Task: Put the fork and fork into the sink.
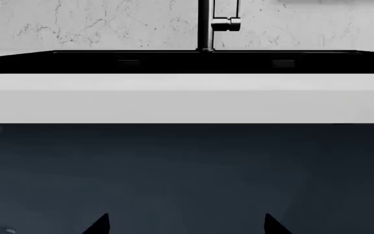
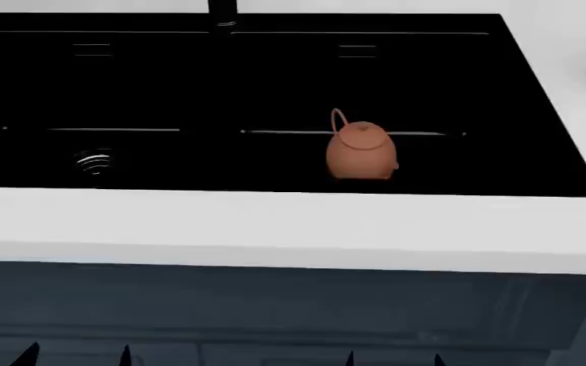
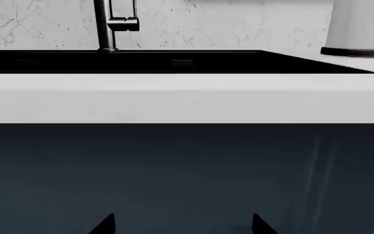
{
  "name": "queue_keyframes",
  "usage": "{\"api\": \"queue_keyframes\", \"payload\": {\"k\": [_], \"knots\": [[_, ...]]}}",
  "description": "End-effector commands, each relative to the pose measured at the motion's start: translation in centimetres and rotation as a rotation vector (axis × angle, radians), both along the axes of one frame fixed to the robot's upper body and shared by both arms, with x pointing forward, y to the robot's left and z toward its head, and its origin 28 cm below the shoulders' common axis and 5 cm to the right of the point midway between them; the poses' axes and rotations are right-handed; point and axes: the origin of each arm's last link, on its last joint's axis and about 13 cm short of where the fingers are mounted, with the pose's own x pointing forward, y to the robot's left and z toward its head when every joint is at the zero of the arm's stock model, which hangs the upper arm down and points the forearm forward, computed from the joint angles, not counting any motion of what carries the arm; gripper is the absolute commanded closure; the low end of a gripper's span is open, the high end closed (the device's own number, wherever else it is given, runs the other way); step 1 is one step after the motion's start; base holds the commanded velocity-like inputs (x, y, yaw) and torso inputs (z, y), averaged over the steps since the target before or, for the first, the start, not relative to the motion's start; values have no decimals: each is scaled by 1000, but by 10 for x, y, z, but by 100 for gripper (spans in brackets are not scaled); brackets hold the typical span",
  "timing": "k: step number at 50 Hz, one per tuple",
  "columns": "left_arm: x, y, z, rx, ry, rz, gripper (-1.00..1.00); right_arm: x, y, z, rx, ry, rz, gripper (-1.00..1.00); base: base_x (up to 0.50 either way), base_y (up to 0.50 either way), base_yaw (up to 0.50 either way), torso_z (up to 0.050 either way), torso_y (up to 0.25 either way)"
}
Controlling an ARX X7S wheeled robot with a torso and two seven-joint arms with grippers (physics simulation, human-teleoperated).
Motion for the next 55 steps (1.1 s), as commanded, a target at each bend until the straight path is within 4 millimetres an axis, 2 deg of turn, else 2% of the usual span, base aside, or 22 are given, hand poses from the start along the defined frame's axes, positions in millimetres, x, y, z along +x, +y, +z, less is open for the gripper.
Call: {"api": "queue_keyframes", "payload": {"k": [1,26,27,28,29,30,31,37,44,49,55], "knots": [[0,2,0,0,0,11,-100,0,0,0,0,0,0,-100,0,0,0,0,0],[-3,2,3,-13,-30,-6,-100,-1,2,0,-4,0,2,-100,0,0,0,0,0],[7,-3,-57,-55,68,-13,-100,6,5,-41,70,38,11,-100,0,0,0,0,0],[-22,9,-62,12,187,24,-100,-9,-1,-37,-13,110,-7,-100,0,0,0,0,0],[-15,7,-43,20,191,17,-100,-4,1,-13,-9,67,1,-100,0,0,0,0,0],[-7,4,-15,6,71,6,-100,-1,2,0,-3,5,3,-100,0,0,0,0,0],[-3,2,5,-3,-17,-2,-100,-1,2,0,-1,6,5,-100,0,0,0,0,0],[-3,3,4,-2,-16,-2,-100,0,2,2,-10,3,10,-100,0,0,0,0,0],[6,5,15,2,-41,-7,-100,6,-3,21,-33,-52,16,-100,0,0,0,0,0],[23,5,37,3,-97,-22,-100,16,-5,43,-69,-105,25,-100,0,0,0,0,0],[22,2,66,-27,-14,-52,-100,18,-5,67,-39,-110,27,-100,0,0,0,0,0]]}}
